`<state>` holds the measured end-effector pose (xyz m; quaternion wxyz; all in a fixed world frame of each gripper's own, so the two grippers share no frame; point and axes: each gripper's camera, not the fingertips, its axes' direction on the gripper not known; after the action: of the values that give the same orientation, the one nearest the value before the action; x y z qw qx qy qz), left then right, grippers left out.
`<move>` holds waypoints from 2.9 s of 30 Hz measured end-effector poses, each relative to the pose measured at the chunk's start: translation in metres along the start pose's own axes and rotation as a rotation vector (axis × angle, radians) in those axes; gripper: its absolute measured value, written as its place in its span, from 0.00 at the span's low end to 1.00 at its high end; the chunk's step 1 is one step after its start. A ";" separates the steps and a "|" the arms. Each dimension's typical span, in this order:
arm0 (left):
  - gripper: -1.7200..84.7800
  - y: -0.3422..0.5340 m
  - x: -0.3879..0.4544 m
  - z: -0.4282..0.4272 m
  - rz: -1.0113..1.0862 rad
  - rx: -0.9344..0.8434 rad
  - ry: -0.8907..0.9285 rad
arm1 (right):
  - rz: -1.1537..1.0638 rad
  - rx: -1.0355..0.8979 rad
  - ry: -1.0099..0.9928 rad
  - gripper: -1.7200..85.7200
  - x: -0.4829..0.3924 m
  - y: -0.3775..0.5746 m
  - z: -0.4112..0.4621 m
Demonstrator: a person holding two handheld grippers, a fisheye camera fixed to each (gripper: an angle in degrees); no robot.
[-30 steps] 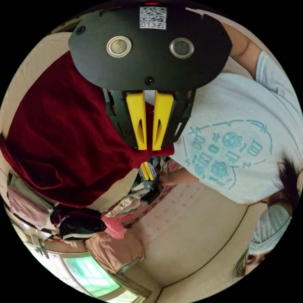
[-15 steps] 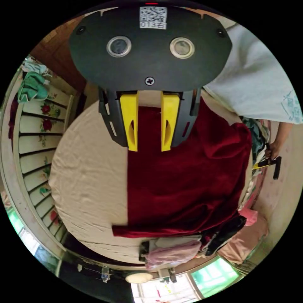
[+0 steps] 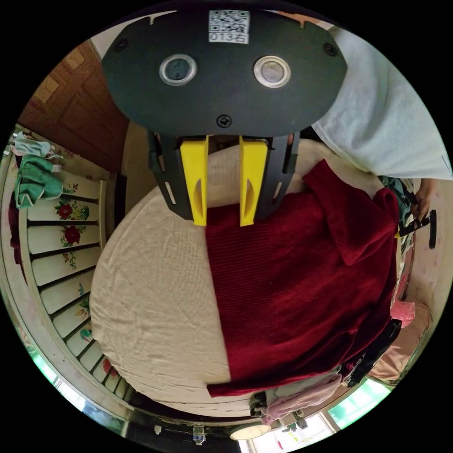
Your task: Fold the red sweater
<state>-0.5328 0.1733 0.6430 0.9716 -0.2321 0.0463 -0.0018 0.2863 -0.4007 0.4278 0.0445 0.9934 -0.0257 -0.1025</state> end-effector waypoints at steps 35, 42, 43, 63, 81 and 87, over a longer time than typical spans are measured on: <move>0.12 -0.066 -0.004 -0.097 0.115 0.216 0.090 | -0.129 0.223 0.015 0.12 0.041 0.004 -0.050; 0.17 -0.210 0.101 -0.057 0.416 0.129 -0.082 | -0.290 0.212 -0.055 0.14 -0.020 -0.170 0.006; 0.18 -0.230 0.113 -0.041 0.451 0.063 -0.141 | -0.289 0.191 -0.057 0.14 -0.022 -0.183 0.014; 0.09 -0.236 0.003 0.000 -0.015 0.143 -0.035 | -0.467 0.360 0.008 0.08 -0.079 -0.288 0.010; 0.05 -0.267 0.060 0.023 0.257 0.067 -0.150 | -0.621 0.150 0.082 0.05 -0.059 -0.203 0.086; 0.04 -0.236 0.068 -0.009 0.212 0.281 -0.263 | -0.539 0.155 0.219 0.04 -0.047 -0.197 0.069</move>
<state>-0.4613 -0.0426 0.7357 0.9868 -0.0863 -0.0576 0.1242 0.2346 -0.2074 0.3510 -0.0577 0.9700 0.2363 -0.0005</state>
